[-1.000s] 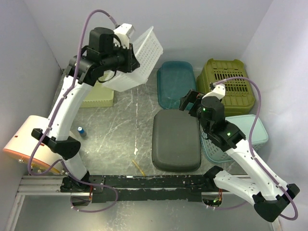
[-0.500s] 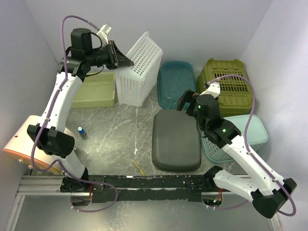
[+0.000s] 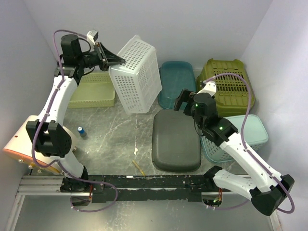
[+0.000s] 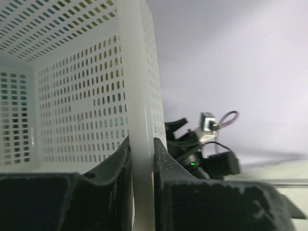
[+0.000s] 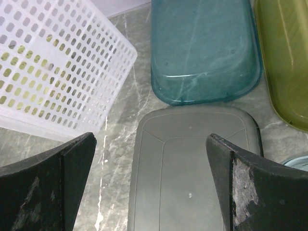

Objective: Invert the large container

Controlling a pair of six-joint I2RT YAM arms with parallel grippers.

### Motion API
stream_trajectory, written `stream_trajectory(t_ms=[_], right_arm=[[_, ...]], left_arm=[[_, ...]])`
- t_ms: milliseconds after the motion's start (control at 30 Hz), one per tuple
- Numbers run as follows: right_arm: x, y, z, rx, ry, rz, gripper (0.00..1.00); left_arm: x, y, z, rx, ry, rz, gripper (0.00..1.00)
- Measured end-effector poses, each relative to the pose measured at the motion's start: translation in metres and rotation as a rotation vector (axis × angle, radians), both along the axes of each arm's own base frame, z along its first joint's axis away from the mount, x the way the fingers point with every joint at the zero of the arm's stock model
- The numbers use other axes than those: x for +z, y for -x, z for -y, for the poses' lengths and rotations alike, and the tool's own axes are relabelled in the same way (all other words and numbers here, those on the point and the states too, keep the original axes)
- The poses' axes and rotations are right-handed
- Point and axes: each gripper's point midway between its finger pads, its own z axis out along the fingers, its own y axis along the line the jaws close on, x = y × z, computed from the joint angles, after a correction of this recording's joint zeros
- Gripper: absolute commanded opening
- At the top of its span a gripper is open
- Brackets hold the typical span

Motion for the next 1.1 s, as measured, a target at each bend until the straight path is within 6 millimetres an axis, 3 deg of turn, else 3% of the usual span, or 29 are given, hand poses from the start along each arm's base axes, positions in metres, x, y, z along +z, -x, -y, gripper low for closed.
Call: stream_trajectory(t_ms=[133,267,367,533,600,700,733,833,967,1100], right_arm=[[-0.006,-0.004,-0.006,0.015,0.004,-0.014,1.0],[-0.008,-0.007,-0.012,0.03,0.001,-0.02,1.0],[-0.012,-0.01,-0.015,0.037,0.005,-0.028,1.0],[-0.02,-0.012,-0.019,0.047,0.018,-0.049,1.0],[-0.021,-0.013,-0.02,0.05,0.018,-0.052,1.0],[-0.021,-0.013,-0.021,0.055,0.015,-0.052,1.0],[-0.021,-0.013,-0.021,0.056,0.015,-0.052,1.0],[-0.021,-0.013,-0.021,0.054,0.013,-0.052,1.0],[-0.02,-0.012,-0.02,0.049,0.01,-0.05,1.0],[-0.019,-0.01,-0.016,0.036,0.012,-0.052,1.0]], left_arm=[[-0.009,-0.004,-0.012,-0.03,0.103,-0.059,0.07],[-0.034,-0.005,-0.021,-0.054,0.191,-0.141,0.07],[-0.054,-0.006,-0.024,-0.078,0.214,-0.198,0.07],[-0.069,-0.011,-0.027,-0.096,0.202,-0.208,0.12],[-0.076,-0.014,-0.029,-0.103,0.203,-0.211,0.27],[-0.087,-0.026,-0.037,-0.11,0.214,-0.226,0.84],[-0.092,-0.032,-0.043,-0.1,0.213,-0.227,0.96],[-0.115,-0.052,-0.064,-0.045,0.199,-0.27,0.99],[-0.142,-0.093,-0.105,0.128,0.09,-0.294,0.99],[-0.145,-0.116,-0.141,0.311,-0.089,-0.248,0.99]])
